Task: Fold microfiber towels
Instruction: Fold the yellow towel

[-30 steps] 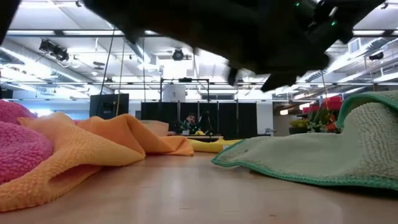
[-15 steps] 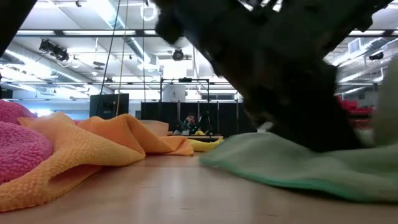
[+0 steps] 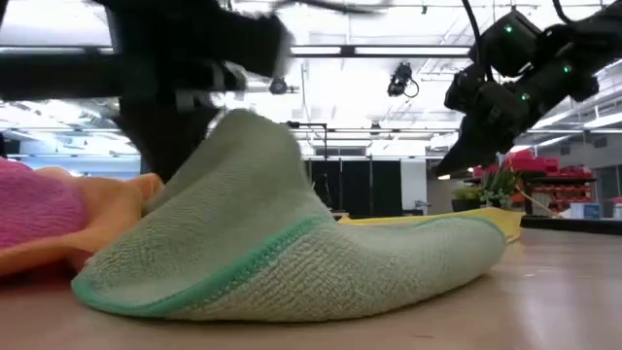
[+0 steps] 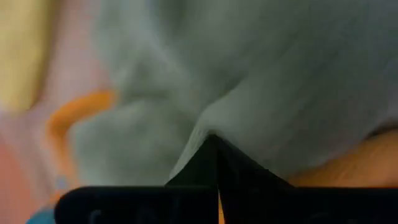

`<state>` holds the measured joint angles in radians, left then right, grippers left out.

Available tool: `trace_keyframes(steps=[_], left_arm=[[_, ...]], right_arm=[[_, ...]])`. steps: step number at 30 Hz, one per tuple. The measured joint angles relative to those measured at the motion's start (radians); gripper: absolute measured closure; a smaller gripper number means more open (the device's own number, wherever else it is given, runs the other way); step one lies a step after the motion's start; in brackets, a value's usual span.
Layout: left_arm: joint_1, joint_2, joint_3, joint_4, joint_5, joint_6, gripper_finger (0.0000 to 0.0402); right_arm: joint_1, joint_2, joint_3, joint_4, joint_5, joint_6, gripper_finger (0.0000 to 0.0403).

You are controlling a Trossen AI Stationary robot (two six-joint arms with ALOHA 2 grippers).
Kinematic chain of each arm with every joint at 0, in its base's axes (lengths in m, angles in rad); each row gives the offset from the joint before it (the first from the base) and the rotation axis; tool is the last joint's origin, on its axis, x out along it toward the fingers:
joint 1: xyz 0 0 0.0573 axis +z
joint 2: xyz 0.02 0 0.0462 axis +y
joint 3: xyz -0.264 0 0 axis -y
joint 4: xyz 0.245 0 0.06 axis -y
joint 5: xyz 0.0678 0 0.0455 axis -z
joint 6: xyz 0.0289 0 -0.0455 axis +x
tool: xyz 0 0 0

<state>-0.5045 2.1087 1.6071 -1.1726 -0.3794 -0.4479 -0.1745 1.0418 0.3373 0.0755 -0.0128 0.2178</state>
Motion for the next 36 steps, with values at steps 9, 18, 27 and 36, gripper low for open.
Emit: trace_keyframes(steps=[9, 18, 27, 36], left_arm=[[-0.027, -0.349, -0.4, 0.037, -0.099, -0.286, 0.0398], [0.047, -0.464, -0.698, 1.237, -0.352, 0.026, 0.0397], [0.243, -0.257, -0.739, 1.569, -0.126, 0.091, 0.0396], [0.259, -0.272, -0.733, 1.575, -0.086, 0.119, 0.0393]], right_arm=[[0.129, 0.244, -0.013, 0.144, 0.078, 0.059, 0.0401], [0.263, 0.411, -0.011, 0.172, 0.172, 0.319, 0.0401], [0.493, 0.333, 0.033, 0.108, 0.187, 0.495, 0.0401], [0.387, 0.159, 0.253, -0.159, 0.208, 0.149, 0.0401]])
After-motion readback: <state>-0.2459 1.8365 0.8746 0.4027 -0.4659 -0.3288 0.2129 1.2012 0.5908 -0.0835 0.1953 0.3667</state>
